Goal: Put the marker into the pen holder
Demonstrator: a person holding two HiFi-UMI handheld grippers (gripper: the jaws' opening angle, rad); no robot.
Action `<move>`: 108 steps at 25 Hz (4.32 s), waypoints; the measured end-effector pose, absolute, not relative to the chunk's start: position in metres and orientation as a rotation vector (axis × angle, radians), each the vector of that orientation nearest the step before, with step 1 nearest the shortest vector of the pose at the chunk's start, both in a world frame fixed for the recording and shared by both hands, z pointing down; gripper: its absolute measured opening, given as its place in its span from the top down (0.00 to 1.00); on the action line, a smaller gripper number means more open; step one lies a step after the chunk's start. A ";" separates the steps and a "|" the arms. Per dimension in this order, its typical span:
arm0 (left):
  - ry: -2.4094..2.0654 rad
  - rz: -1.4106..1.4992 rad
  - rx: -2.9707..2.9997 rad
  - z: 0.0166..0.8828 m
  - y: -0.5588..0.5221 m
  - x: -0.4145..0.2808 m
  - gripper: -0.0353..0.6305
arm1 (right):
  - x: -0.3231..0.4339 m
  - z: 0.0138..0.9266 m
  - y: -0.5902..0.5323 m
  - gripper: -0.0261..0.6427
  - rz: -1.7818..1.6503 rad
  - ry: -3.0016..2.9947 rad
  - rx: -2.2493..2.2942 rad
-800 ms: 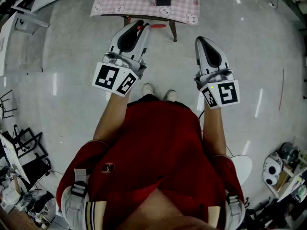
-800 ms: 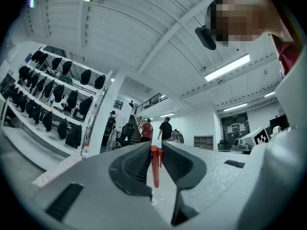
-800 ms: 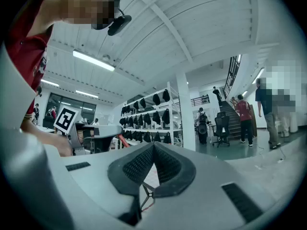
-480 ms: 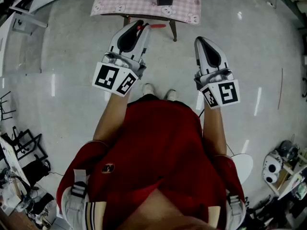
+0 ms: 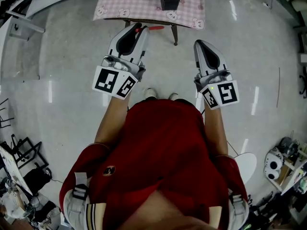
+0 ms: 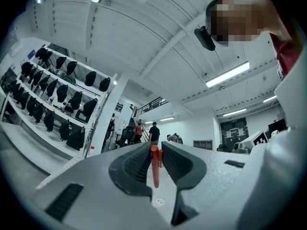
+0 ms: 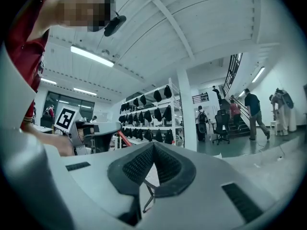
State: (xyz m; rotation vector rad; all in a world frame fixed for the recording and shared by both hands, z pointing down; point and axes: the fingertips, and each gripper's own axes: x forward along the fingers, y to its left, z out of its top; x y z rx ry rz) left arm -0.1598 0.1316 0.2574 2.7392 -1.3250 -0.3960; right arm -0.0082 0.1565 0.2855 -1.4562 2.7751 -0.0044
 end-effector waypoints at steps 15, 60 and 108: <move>-1.308 -0.474 2.684 0.269 0.112 -0.207 0.83 | -0.049 0.288 0.138 0.96 0.014 2.832 -1.504; -1.628 -0.113 2.477 0.336 -0.171 -0.064 0.83 | 0.096 0.325 -0.169 0.96 -0.067 2.924 -1.121; -1.417 0.178 2.490 0.463 -0.245 -0.059 0.83 | 0.073 0.354 -0.206 0.96 -0.163 2.958 -1.376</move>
